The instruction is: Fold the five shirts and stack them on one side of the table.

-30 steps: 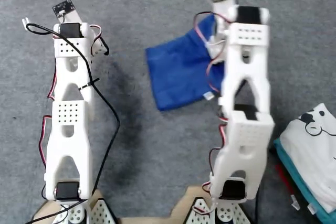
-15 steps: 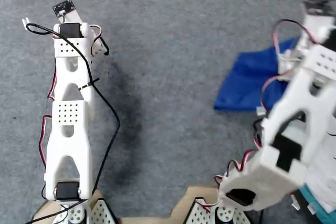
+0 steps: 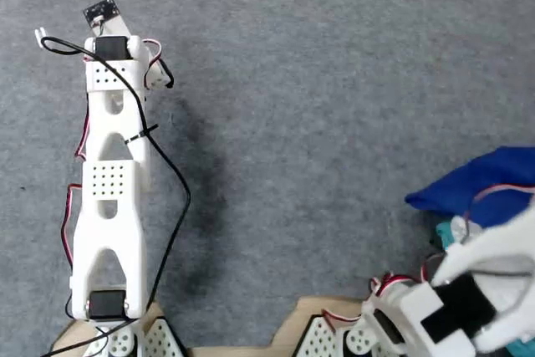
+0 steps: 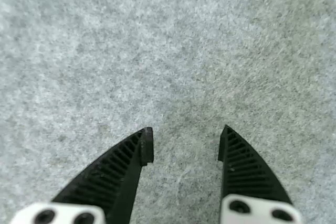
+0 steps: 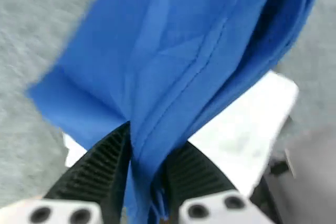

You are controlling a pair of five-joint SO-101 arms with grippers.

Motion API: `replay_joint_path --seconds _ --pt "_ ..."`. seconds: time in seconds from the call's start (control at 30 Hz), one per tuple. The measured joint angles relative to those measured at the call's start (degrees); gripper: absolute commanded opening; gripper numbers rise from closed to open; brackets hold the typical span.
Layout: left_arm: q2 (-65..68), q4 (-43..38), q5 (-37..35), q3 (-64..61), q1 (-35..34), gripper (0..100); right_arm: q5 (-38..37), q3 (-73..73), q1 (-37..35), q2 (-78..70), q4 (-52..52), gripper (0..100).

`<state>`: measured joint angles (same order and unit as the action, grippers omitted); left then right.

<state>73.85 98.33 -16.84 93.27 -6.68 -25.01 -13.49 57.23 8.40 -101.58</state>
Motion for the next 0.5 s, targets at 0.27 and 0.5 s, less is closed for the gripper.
replay_joint_path --seconds 0.27,0.5 --pt "0.0 0.0 0.0 0.0 0.0 21 -7.6 2.4 11.1 0.2 0.0 0.5" --pt "0.0 0.0 0.0 0.0 0.0 21 -9.6 2.5 14.8 -0.4 0.1 14.0"
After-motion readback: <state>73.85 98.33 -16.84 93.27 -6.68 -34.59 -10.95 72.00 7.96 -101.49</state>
